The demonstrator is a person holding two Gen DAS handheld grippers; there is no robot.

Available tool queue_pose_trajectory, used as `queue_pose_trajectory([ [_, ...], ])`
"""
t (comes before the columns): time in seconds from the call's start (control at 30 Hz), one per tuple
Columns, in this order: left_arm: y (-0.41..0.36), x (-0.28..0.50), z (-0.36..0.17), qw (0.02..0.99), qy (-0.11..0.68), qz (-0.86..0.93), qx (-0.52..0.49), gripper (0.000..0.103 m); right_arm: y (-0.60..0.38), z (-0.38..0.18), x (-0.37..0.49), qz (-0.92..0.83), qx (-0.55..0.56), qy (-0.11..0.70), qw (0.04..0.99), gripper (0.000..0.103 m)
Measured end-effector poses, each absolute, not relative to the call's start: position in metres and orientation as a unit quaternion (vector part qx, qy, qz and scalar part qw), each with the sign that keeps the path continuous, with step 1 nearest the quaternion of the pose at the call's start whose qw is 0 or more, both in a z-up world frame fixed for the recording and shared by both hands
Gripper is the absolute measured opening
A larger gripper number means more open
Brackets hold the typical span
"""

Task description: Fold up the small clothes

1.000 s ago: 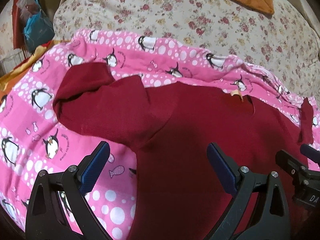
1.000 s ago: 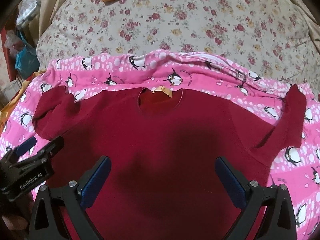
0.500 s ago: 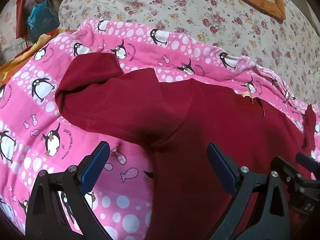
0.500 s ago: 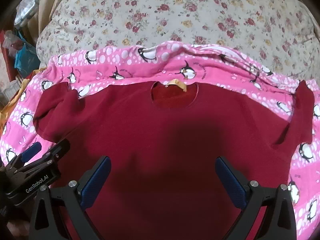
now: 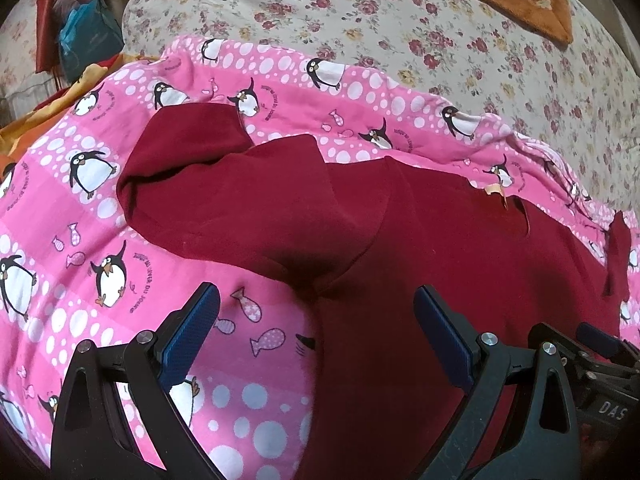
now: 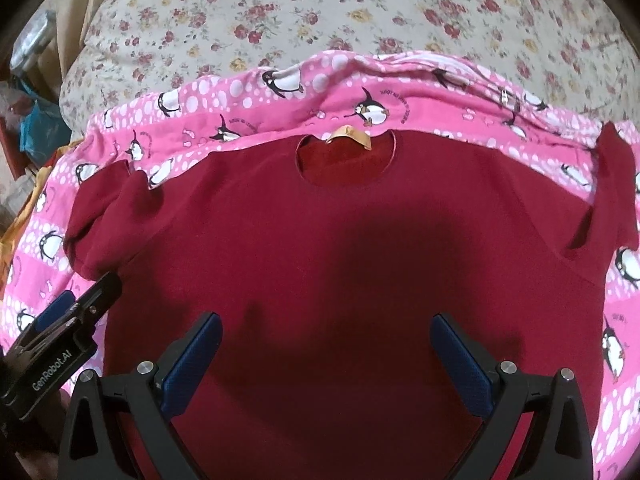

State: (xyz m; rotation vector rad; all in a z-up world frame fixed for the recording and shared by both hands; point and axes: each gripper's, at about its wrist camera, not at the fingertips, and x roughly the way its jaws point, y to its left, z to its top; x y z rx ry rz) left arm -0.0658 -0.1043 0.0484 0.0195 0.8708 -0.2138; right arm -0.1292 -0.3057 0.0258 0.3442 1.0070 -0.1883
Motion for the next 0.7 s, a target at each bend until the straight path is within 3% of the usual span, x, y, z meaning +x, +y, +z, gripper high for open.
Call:
queue_pose_trajectory([
  [0.7, -0.106, -0.065, 0.046, 0.898, 0.427, -0.108, 0.009, 0.098, -0.297, 0.014, -0.128, -0.096, 0.13, 0.507, 0.847, 0.103],
])
